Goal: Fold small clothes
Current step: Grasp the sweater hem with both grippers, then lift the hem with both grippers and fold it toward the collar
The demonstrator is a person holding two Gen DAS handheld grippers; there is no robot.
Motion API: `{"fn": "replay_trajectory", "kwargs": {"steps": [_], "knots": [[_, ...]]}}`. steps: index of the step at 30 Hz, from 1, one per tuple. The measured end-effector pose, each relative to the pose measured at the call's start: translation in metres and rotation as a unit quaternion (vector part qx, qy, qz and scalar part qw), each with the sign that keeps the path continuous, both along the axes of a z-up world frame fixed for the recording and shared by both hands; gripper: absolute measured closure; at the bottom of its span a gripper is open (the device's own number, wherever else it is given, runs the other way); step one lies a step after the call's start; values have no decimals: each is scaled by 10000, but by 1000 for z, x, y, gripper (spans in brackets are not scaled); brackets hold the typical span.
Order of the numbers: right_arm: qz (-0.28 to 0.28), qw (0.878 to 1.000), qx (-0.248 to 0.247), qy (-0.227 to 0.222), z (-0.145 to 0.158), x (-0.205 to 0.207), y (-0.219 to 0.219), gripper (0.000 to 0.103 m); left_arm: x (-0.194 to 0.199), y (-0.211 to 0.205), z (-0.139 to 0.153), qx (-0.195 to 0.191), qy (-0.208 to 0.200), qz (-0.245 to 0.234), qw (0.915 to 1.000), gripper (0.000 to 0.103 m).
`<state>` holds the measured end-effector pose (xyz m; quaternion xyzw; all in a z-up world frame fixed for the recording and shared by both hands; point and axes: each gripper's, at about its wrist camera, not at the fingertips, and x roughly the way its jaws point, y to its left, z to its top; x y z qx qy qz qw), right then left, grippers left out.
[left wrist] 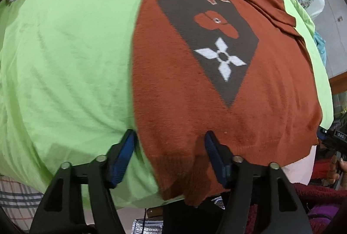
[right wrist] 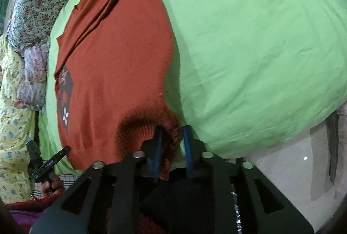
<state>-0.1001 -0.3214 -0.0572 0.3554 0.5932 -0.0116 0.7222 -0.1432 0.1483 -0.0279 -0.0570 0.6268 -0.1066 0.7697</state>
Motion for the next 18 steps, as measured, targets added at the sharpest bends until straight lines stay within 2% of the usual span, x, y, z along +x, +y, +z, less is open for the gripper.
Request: {"fn": "replay_trajectory", "kwargs": {"steps": [3,4,5,6,8,10,11,12,13,14,18], "knots": [[-35,9997,228,-91,-1,-3,-1,61,1,-10,1,274,-68,-152,9995,62],[-23,9996,267,-132,0,-3,-1,58,2,-12,1,332,-76,-166,9993,72],[18,9994,304,-185,1,-2,1,51,2,-10,3,321,-77,-160,9993,86],[66,9993,310,-215,1,-1,3,47,2,-8,4,183,-43,-140,9997,93],[265,9991,201,-249,4,2,9,47,3,-5,6,-35,18,-97,9999,96],[446,9988,34,-189,2,4,11,52,3,-5,7,-38,20,-113,9999,97],[520,9986,-53,-127,1,5,12,68,4,-6,7,-57,14,-115,9999,97],[620,9978,-227,-30,1,6,13,91,5,-8,8,-111,15,-94,9999,97],[721,9968,-344,86,0,8,13,96,6,-9,10,-220,5,-64,9997,97],[722,9970,-233,127,-1,7,10,96,7,-16,11,-311,-30,-38,9995,97],[488,9986,176,-94,6,3,-5,96,14,-20,34,-635,-341,-74,9974,98]]}}
